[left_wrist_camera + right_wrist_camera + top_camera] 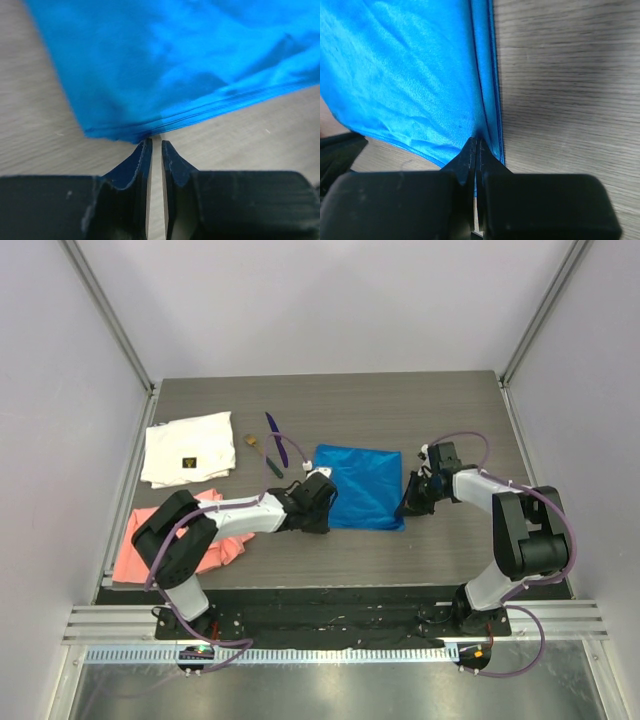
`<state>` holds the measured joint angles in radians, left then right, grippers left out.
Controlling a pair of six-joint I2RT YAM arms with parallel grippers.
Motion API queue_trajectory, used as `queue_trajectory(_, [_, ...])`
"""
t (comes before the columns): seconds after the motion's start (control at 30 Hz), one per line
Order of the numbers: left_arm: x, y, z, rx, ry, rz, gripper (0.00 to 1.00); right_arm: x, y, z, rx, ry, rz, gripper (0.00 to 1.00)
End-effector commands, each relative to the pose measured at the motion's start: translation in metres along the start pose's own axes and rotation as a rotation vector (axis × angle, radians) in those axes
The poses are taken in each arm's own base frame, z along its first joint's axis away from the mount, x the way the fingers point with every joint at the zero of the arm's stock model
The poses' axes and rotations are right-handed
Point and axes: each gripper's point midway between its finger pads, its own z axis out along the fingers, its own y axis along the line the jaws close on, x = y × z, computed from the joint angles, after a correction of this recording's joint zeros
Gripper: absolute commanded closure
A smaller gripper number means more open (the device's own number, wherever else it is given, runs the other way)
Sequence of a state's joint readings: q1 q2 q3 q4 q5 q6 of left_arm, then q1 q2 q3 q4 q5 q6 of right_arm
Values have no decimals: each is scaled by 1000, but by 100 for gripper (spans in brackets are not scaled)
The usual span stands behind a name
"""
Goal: Fold the napkin into a case and place the utensils inside
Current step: Smooth out the lower triangle-folded napkin at the center of the board.
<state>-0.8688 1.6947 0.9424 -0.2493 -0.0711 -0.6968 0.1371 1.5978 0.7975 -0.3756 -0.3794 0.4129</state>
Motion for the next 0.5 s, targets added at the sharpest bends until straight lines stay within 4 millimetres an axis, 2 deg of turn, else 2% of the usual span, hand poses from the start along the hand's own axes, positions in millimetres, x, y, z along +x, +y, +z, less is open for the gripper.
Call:
queue_trajectory(0.0, [-23, 34, 0, -213, -114, 25, 82, -11, -11, 0, 50, -25, -25, 99])
queue_trajectory(0.07, [-41, 44, -10, -294, -185, 16, 82, -10, -12, 2, 49, -17, -23, 99])
queue_trajectory(0.13, [-53, 63, -23, -401, -248, 17, 78, -9, -12, 3, 49, -13, -24, 99])
queue_trajectory(0.3, [-80, 79, -59, -502, -393, 3, 69, -10, -12, 2, 46, -16, -26, 99])
queue_trajectory(0.33, [-83, 76, -61, -483, -404, 5, 69, -10, -11, 2, 41, -14, -26, 99])
queue_trajectory(0.37, [-73, 66, -56, -398, -363, 18, 67, -11, -9, 1, 35, -17, -28, 99])
queue_trajectory(0.43, [-74, 37, -61, -220, -358, 32, 67, -12, -8, 0, 33, -20, -26, 99])
queue_trajectory(0.47, [-59, 14, -58, -77, -277, 28, 61, -13, -7, -1, 31, -24, -30, 99])
